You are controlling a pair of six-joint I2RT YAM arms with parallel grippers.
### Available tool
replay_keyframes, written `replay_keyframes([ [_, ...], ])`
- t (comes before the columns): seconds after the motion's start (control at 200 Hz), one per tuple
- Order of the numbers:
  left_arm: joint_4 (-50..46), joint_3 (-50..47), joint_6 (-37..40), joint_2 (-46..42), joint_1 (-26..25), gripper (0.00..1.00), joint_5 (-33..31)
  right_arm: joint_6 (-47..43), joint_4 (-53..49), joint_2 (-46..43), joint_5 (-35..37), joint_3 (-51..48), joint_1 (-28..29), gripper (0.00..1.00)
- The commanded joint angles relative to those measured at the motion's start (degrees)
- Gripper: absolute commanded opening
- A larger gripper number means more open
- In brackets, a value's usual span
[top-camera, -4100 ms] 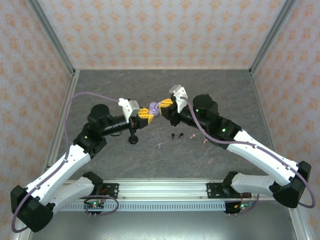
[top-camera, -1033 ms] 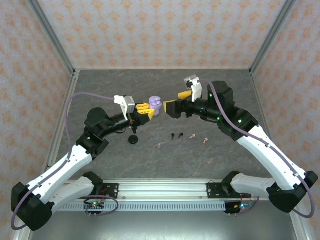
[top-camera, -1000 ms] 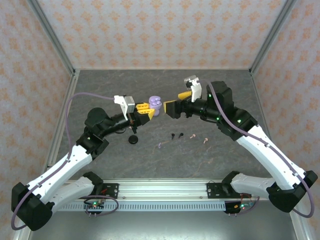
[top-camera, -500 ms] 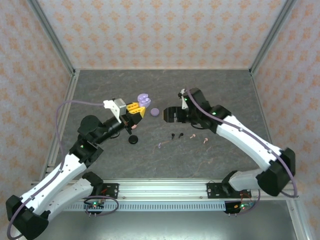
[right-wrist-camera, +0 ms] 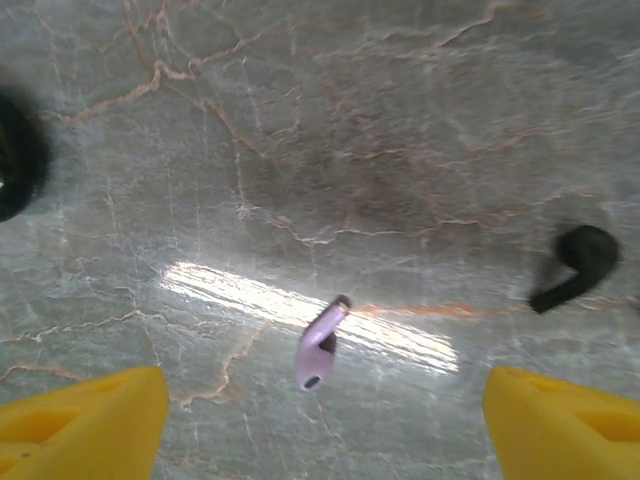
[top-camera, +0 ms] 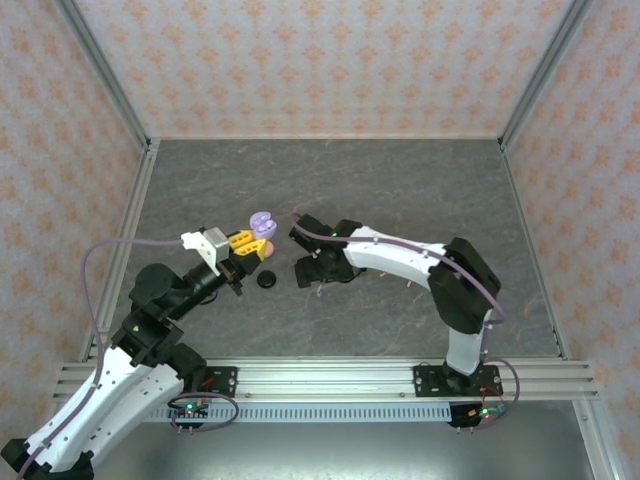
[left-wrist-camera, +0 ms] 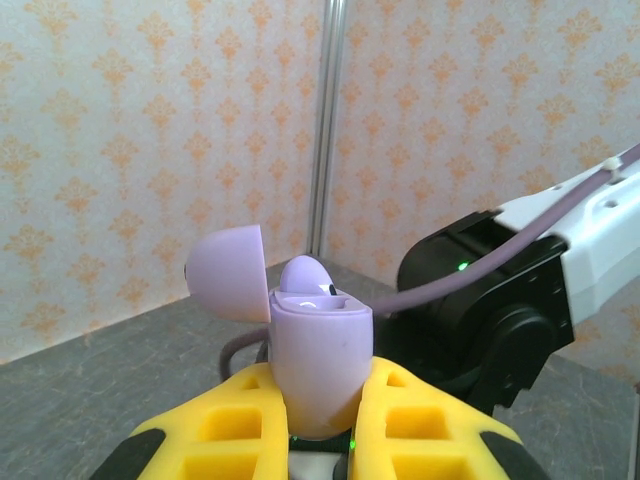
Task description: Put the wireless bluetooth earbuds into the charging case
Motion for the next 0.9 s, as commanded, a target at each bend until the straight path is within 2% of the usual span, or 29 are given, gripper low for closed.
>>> replay_keyframes([
  [0.0, -2.3, -0.5, 2.0, -0.7, -0.3, 0.0, -1.0, 0.6, -4.3, 2.9, 2.3, 2.9, 0.8, 0.78],
  [0.28, -1.9, 0.0, 2.2, 1.1, -0.3, 0.0, 0.2, -1.1, -6.3, 6.5, 2.7, 2.7, 0.9, 0.68],
  [0.561, -1.2, 0.2, 1.8, 2.3, -0.3, 0.0, 0.1, -2.2, -7.5, 6.4, 5.0, 0.7, 0.9, 0.59],
  [0.896, -0.8, 0.5, 1.5, 3.3, -0.3, 0.0, -0.1, -3.3, -8.8, 4.3, 7.7, -1.6, 0.4, 0.54],
])
